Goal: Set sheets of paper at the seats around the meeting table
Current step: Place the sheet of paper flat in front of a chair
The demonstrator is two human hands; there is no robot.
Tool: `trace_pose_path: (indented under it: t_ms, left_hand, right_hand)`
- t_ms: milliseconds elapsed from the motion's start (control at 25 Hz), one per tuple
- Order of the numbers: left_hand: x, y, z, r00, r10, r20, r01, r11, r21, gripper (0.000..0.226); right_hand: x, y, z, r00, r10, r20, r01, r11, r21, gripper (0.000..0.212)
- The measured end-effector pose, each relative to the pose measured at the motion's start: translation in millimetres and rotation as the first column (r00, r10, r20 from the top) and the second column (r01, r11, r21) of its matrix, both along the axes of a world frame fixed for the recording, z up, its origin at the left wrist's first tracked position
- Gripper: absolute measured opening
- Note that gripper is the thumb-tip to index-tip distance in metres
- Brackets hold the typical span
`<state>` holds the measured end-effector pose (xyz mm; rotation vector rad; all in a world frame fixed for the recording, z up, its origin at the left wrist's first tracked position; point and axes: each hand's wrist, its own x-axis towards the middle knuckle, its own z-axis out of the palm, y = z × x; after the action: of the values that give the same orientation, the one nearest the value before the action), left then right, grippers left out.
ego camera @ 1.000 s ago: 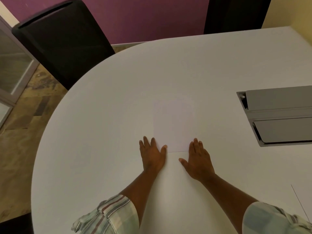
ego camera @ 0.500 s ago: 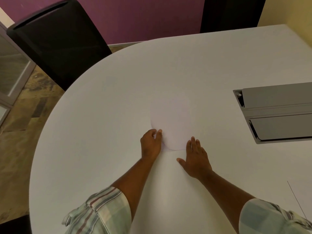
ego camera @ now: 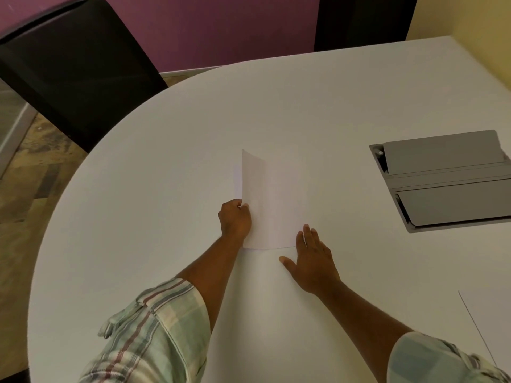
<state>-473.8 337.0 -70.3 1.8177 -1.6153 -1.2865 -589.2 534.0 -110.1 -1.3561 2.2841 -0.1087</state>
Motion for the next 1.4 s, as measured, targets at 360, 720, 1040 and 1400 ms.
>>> trace_pose_path:
  t_ms: [360,720,1040,1400]
  left_hand:
    - [25,25,33,0.968,-0.004,-0.251,0.017,0.999,0.051,0.015]
    - [106,67,69,0.935,-0.141,-0.325,0.191,0.973,0.128,0.02]
    - [210,79,95,0.979,-0.151,-0.139,0.162,0.984,0.076,0.025]
    - [309,86,84,0.958,-0.243,0.153,0.243,0.97,0.015,0.015]
  right_hand:
    - [-23,-5,63,0.863,-0.418,0.283,0.491,0.825,-0.28,0.073]
    - [4,16,104,0.481,-0.553,0.68,0.834,0.529,-0.16,0.034]
    - [101,65,101,0.335,-0.457,0.824,0.781,0.623,0.028,0.031]
    - [219,91,79,0.352,-0.475,0.806,0.461,0.838,0.292,0.027]
